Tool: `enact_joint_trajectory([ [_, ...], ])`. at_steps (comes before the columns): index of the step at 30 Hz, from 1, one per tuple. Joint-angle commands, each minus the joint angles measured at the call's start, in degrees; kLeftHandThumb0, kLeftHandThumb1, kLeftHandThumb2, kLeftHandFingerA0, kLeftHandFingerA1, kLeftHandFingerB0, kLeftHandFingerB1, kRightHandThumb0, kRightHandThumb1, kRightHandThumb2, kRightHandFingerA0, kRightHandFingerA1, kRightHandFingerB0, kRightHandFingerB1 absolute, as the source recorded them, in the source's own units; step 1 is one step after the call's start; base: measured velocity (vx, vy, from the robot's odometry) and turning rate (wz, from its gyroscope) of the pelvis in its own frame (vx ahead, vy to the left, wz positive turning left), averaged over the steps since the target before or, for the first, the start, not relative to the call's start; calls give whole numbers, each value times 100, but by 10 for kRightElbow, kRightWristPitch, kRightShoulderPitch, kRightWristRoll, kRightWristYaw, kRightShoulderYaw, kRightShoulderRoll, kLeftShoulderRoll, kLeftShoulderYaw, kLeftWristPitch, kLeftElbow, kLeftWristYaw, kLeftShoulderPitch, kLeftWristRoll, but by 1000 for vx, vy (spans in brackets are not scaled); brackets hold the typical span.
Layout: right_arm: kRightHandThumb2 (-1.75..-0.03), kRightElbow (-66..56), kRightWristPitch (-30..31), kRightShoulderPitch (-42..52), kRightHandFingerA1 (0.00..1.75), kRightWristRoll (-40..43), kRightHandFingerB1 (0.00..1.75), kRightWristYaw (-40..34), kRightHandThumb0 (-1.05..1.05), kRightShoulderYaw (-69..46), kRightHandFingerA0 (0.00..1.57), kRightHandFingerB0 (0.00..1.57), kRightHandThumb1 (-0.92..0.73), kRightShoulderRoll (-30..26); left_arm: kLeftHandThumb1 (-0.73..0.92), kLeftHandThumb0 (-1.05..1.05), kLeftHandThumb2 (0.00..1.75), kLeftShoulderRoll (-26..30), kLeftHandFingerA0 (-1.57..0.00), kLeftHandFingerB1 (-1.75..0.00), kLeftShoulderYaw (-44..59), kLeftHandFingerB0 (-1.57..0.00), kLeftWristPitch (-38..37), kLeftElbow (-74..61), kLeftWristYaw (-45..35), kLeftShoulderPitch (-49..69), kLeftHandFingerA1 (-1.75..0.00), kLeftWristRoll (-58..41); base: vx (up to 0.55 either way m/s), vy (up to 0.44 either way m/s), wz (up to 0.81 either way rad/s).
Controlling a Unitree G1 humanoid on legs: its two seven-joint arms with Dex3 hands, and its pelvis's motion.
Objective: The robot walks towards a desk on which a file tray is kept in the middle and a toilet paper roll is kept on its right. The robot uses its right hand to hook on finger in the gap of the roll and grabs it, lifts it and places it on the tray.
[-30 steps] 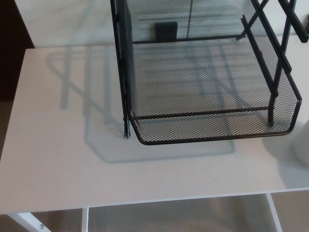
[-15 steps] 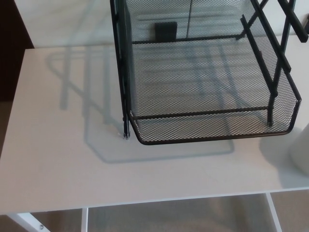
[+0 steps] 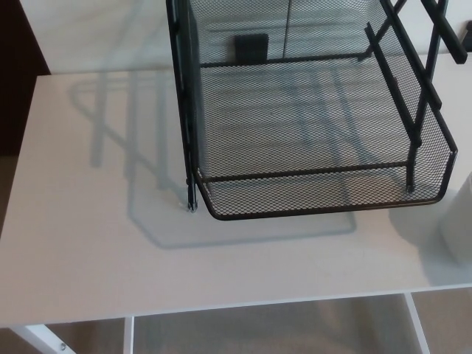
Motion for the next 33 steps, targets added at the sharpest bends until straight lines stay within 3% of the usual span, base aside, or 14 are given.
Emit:
enact_joint_trajectory([
  [1,-59,14,19,3,41,-38,26,-26,-30,11,29,11,-62,14,92,-60,67,10,-24,-49,0,-25,9,-1,8,0,-58,3,0,0,0],
  [6,-58,8,15,5,43,-42,19,-30,-32,-7,23,0,-61,-2,91,-60,66,5,-24,-46,13,-24,6,-15,-2,16,-56,-9,0,0,0],
  [14,-57,-21,20,8,42,-26,19,-4,-39,-39,24,0,-59,-9,89,-59,68,6,-17,-46,6,-21,4,-16,0,16,-54,-1,0,0,0],
  [17,-56,-50,-2,26,45,-16,25,-9,-31,-52,30,5,-56,3,92,-59,67,7,-26,-47,-2,-25,3,-12,9,13,-56,8,0,0,0],
  [24,-59,-115,-39,59,48,-23,22,-18,-34,-66,34,10,-54,14,92,-60,67,11,-18,-44,-6,-22,-9,-3,2,16,-52,9,0,0,0],
  [33,-58,-174,-6,71,44,-50,25,3,-38,-82,34,11,-56,1,92,-59,68,11,-21,-45,-4,-23,-14,-2,2,19,-54,3,0,0,0],
])
